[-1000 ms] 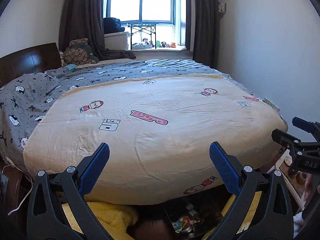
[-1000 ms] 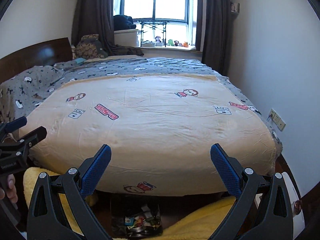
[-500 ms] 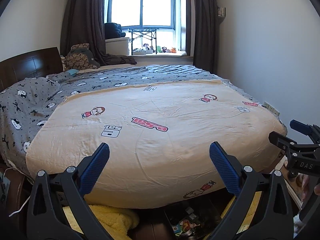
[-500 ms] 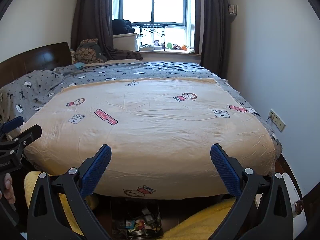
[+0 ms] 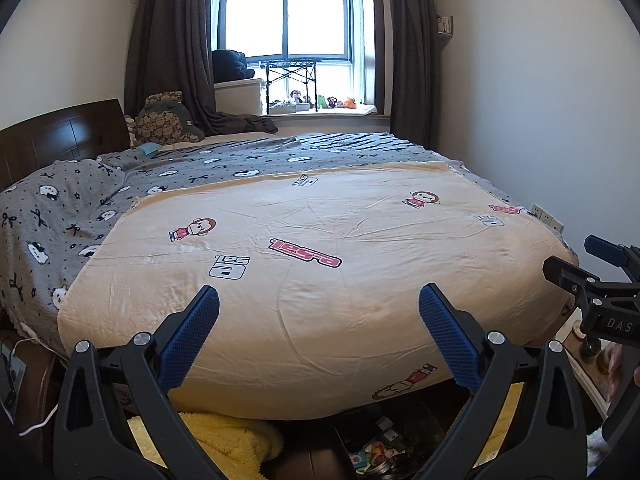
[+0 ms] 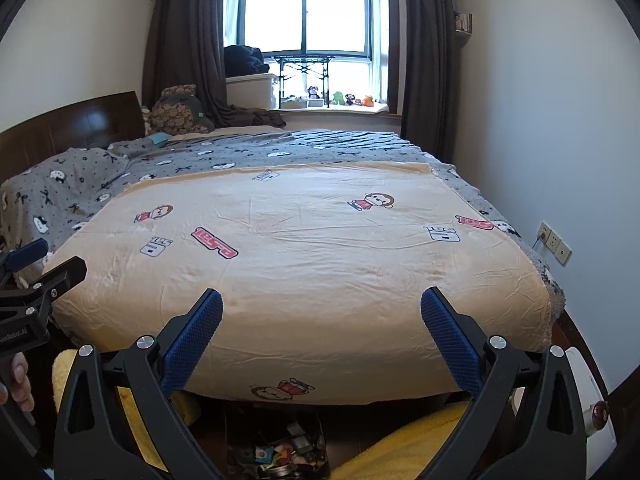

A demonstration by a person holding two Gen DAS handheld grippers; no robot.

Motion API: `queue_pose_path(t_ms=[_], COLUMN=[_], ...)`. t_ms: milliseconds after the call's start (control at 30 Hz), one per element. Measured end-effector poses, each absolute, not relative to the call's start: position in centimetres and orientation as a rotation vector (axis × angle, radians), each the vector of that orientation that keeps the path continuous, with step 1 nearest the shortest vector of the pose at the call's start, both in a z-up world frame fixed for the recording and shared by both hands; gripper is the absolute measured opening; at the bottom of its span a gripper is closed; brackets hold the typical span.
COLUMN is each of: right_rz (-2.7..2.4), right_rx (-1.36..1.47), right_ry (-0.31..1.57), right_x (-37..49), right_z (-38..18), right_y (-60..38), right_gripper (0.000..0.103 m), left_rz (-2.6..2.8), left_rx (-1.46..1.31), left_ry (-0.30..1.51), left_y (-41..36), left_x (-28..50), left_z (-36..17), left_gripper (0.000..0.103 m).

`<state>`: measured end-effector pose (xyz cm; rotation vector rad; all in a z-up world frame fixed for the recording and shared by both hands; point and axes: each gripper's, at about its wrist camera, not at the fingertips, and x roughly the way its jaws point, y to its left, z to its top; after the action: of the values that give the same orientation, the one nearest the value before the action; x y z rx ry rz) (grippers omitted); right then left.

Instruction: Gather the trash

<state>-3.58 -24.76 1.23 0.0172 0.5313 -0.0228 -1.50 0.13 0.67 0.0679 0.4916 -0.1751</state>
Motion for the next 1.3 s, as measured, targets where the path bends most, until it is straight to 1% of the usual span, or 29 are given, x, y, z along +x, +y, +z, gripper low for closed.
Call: queue_pose_path(t_ms=[1300], right_rz=[-0.016], right_rx=[0.02], right_ry=[0.526], right_x=[-3.54], right_z=[1.54], right_y=[-24.66], right_gripper=[0.099], left_rz=[-0.173], left_rx=[0.064], left_ry=[0.469], left_y=[0.17], left_x=[-1.86], left_z=[1.36], left_gripper=[0.095])
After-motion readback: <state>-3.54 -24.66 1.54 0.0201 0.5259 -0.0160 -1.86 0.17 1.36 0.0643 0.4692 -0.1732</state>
